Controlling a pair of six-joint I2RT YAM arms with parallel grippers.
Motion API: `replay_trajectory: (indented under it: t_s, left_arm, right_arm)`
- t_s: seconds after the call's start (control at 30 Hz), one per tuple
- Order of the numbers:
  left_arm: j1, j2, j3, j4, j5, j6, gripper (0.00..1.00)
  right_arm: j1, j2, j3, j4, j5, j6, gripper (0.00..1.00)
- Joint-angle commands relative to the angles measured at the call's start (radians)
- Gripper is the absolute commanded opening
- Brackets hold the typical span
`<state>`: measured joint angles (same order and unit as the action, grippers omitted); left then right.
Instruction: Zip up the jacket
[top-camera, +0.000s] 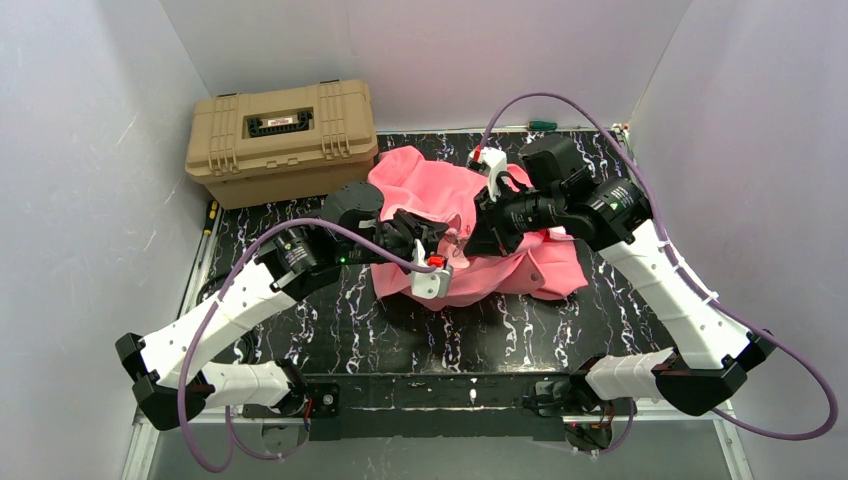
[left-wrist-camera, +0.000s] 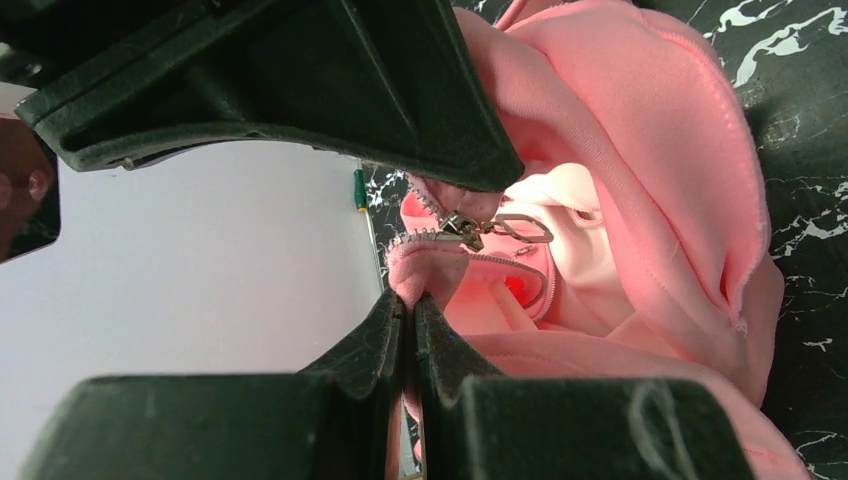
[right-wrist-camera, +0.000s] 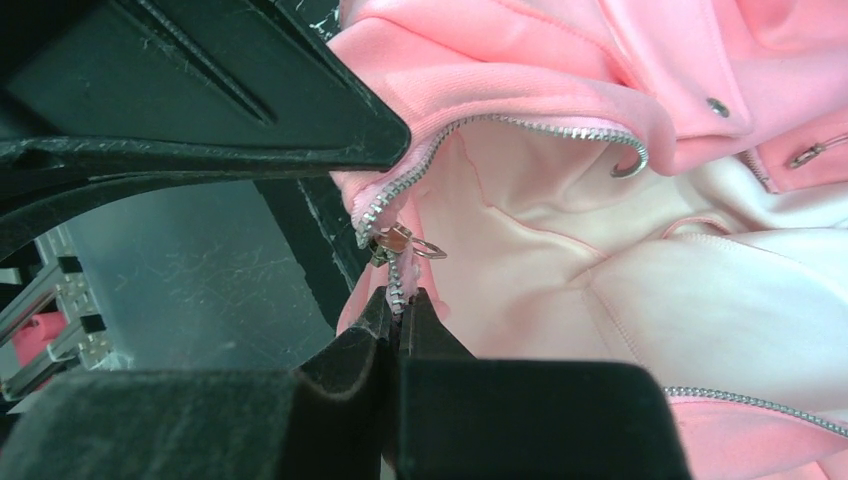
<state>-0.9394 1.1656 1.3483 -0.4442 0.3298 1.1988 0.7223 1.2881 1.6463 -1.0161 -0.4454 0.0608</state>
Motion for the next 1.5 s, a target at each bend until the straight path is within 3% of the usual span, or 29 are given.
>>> replay_trajectory:
  t_s: [0.0,0.4,1.13,1.47]
  left_arm:
    - [-0.013,-0.026,-0.013,-0.045,0.021,0.031,0.00]
    - [-0.022,-0.021,-0.009,-0.045,-0.005,0.044,0.00]
    - [-0.023,-0.021,0.007,0.005,-0.047,0.049,0.00]
    - [-0.022,-0.022,0.009,0.004,-0.013,0.036,0.00]
  right_arm:
    - [0.002,-0.019,0.026,0.019,-0.094,0.036,0.01]
    - [0.002,-0.012,0.010,-0.004,-0.180,0.038,0.01]
    - [-0.004,-0.005,-0.079,-0.033,-0.160,0.016,0.01]
    - [-0.004,0.013,-0.037,0.007,-0.102,0.034,0.01]
